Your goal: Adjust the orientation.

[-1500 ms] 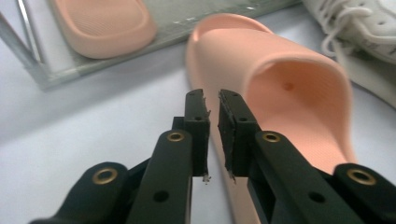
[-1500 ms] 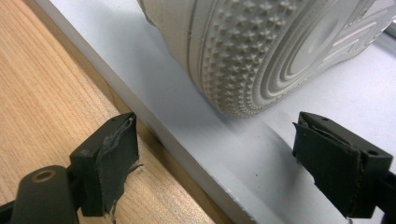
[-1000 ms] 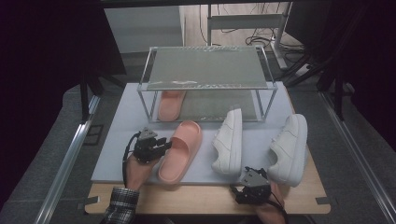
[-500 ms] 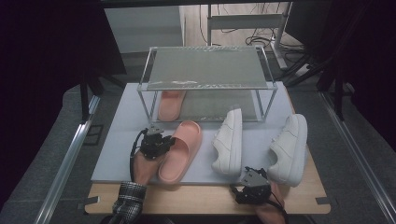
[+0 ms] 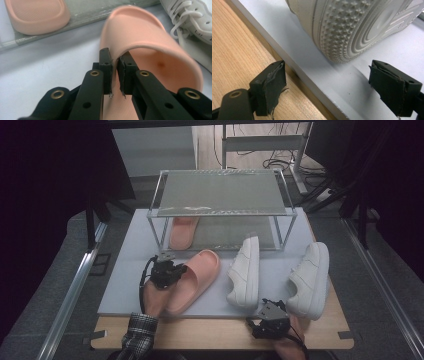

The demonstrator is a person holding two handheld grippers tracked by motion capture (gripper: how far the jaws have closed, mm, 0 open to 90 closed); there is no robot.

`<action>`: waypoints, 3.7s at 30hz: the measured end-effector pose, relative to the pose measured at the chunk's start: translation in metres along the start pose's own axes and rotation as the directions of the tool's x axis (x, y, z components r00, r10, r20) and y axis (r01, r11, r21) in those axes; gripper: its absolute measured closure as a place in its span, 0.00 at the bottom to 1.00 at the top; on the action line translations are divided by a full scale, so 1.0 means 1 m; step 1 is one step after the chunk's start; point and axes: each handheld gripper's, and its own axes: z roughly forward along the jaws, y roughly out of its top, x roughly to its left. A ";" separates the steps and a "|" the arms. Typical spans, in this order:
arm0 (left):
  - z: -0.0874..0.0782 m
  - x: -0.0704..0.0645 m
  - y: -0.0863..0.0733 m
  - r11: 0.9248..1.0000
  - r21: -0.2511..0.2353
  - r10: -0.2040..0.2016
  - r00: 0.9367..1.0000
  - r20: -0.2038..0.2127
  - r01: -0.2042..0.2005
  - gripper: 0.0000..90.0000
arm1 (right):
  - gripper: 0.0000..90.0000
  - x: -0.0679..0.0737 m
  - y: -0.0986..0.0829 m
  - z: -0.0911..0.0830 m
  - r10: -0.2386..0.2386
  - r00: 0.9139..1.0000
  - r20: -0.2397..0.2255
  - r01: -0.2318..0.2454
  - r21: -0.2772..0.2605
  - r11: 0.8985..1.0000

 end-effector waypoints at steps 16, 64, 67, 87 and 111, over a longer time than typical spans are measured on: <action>0.005 0.002 0.037 1.000 -0.003 0.011 0.999 -0.049 -0.011 0.92 | 0.16 0.000 0.000 0.000 0.004 1.000 0.000 -0.004 0.000 1.000; 0.081 0.021 0.070 0.992 -0.013 -0.122 0.966 -0.228 0.122 0.91 | 0.16 -0.001 -0.001 -0.001 0.006 1.000 -0.011 -0.006 -0.004 1.000; 0.081 0.021 0.069 0.992 -0.022 -0.129 0.965 -0.227 0.127 0.92 | 0.16 -0.001 -0.001 -0.001 0.004 1.000 -0.010 -0.004 -0.004 1.000; 0.046 0.021 0.068 0.997 -0.038 -0.077 0.988 -0.132 0.073 0.81 | 0.16 -0.001 -0.001 -0.001 -0.003 1.000 -0.007 0.003 -0.001 1.000; 0.002 0.007 0.021 1.000 -0.007 -0.001 1.000 0.025 0.001 1.00 | 0.16 0.000 -0.001 0.000 -0.002 1.000 -0.003 0.002 -0.001 1.000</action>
